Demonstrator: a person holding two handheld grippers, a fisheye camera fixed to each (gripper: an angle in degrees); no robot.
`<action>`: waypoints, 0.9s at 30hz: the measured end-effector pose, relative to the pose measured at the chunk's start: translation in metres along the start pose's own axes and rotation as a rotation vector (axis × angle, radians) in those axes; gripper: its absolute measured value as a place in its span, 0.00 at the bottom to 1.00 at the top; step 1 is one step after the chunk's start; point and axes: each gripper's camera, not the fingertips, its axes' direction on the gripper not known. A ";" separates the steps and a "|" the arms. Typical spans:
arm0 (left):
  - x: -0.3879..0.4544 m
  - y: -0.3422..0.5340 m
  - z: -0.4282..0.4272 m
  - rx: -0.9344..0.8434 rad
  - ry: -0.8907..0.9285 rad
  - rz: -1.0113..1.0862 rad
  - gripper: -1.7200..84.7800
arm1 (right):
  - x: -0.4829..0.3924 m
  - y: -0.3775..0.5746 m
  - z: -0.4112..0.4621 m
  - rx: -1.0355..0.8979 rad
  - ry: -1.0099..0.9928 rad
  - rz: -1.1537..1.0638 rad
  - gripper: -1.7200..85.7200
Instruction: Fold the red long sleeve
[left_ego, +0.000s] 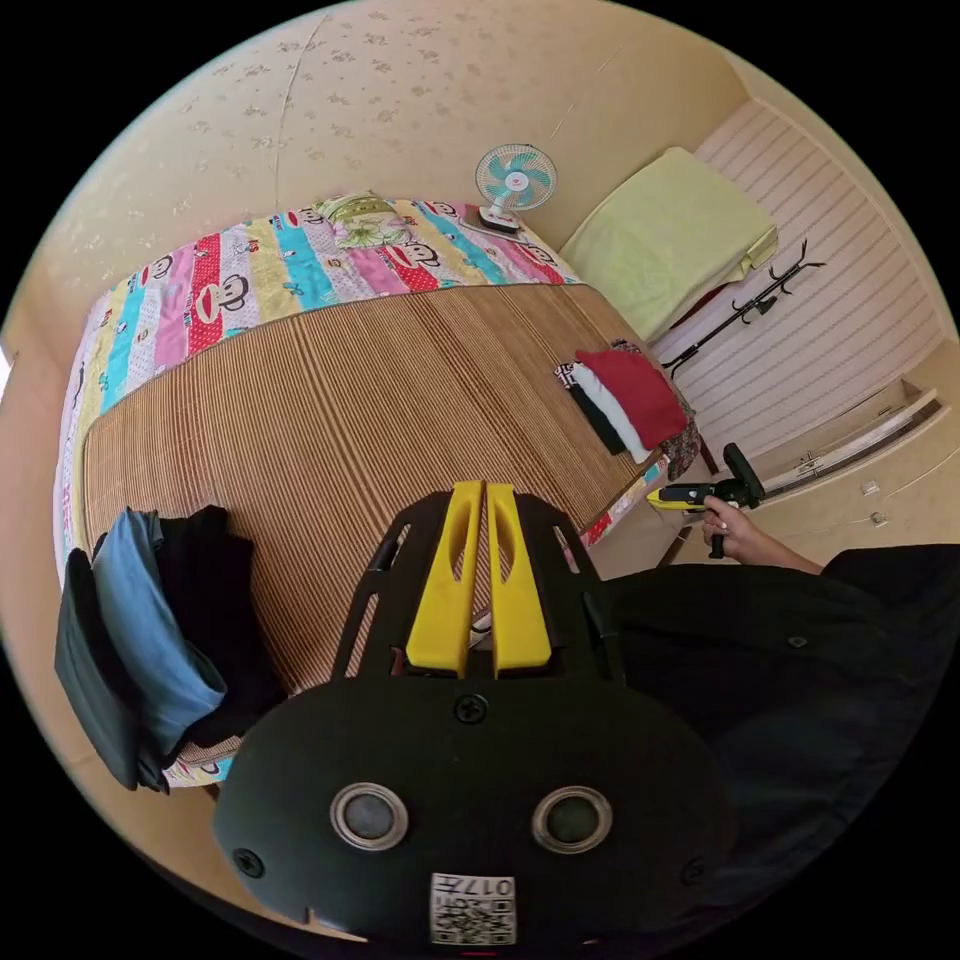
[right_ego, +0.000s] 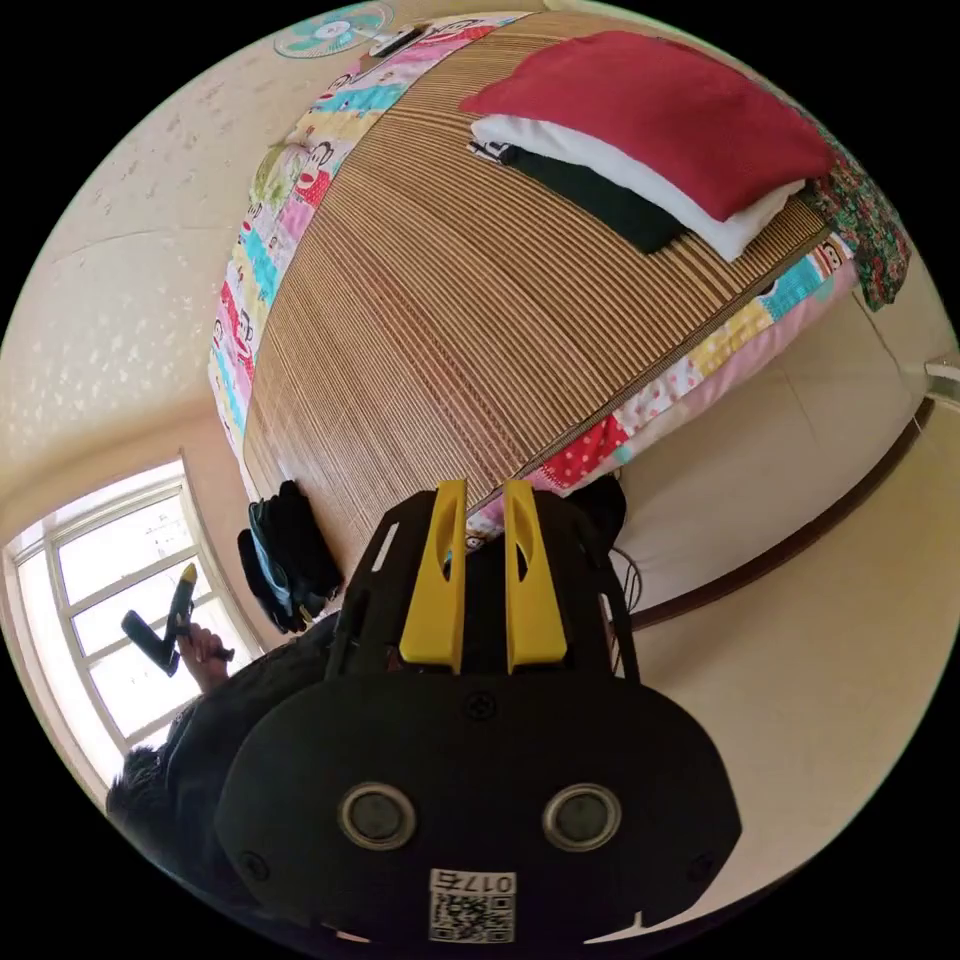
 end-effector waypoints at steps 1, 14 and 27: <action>0.013 -0.010 0.018 -0.002 0.018 0.007 0.01 | 0.012 -0.008 -0.015 0.013 -0.014 0.023 0.10; 0.056 -0.042 0.131 -0.099 -0.073 -0.080 0.01 | -0.010 -0.178 -0.198 0.213 0.160 -0.051 0.13; -0.020 -0.036 0.140 0.000 0.029 -0.200 0.07 | -0.058 -0.104 -0.247 0.414 -0.467 -0.241 0.05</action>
